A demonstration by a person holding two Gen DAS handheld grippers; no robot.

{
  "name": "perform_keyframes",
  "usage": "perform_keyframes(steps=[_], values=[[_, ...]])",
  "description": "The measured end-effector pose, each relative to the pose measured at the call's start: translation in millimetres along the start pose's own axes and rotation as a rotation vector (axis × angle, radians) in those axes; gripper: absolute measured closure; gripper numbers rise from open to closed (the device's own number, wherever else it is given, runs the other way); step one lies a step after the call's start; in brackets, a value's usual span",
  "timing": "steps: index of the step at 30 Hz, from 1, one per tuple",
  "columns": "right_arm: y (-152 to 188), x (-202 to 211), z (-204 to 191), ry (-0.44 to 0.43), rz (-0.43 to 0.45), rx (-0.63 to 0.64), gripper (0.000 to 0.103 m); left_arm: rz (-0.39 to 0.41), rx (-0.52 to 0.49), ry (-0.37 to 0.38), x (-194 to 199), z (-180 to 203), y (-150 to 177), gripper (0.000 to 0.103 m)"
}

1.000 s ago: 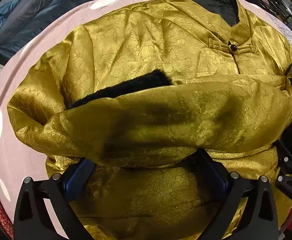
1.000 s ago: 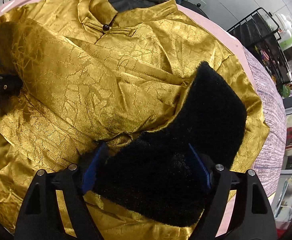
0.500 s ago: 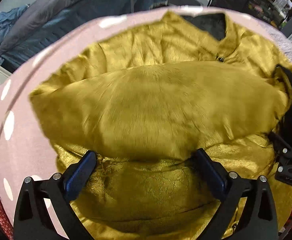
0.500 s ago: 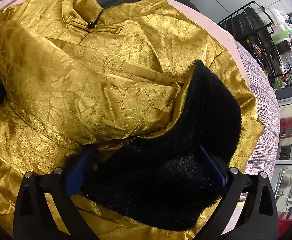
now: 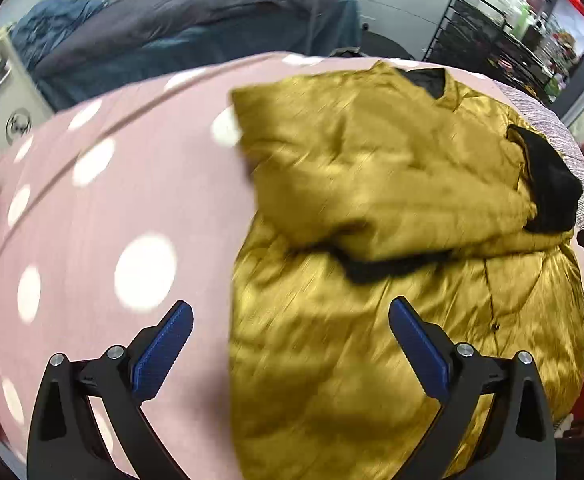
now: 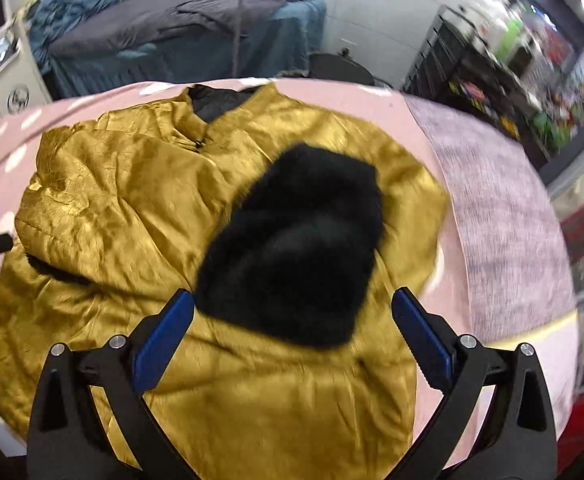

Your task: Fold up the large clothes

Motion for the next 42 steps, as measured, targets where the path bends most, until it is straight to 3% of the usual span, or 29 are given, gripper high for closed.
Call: perform_keyframes(steps=[5,10,13,16,21,28,34,39,42], values=[[57.7,-5.8,55.4,-0.072,-0.105,-0.229,0.005,-0.064,0.089,0.047,-2.1,-33.7,41.7,0.009],[108.8,-13.7,104.0,-0.159,-0.195,-0.461,0.005,-0.154,0.163,0.132,-19.3,-42.3,78.6,0.01],[129.0,-18.8,115.9,-0.17,-0.224,-0.514,0.005,-0.208,0.194,0.158,-34.1,-39.4,96.4,0.011],[145.7,-21.4,115.5,-0.189,-0.257,-0.529,0.005,-0.255,0.201,0.179,-45.0,-33.4,110.5,0.013],[172.8,-25.2,110.2,-0.2,-0.291,-0.525,0.005,-0.246,0.118,0.163,-46.6,-20.5,116.9,0.013],[188.7,-17.3,99.5,-0.229,-0.293,-0.5,0.005,-0.278,0.091,0.288,-37.1,-2.1,134.0,0.015],[203.8,-8.3,93.1,-0.321,-0.32,-0.54,0.005,-0.305,0.089,0.358,-27.5,5.7,152.9,0.03],[223.8,4.5,69.6,-0.477,-0.377,-0.527,0.006,-0.336,0.127,0.412,-22.8,1.0,167.9,0.046],[236.1,10.2,56.8,-0.512,-0.404,-0.501,0.012,-0.339,0.137,0.421,-19.9,-3.3,170.1,0.05]])
Point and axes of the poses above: each gripper's, at about its wrist camera, not at the fingertips, and x roughly against the way its jaws point, z to its right, y to its underside, the point moved 9 cm from there along -x, roughly the way its jaws point, and after that the axes turned 1 degree about x, right-handed, at the moved point
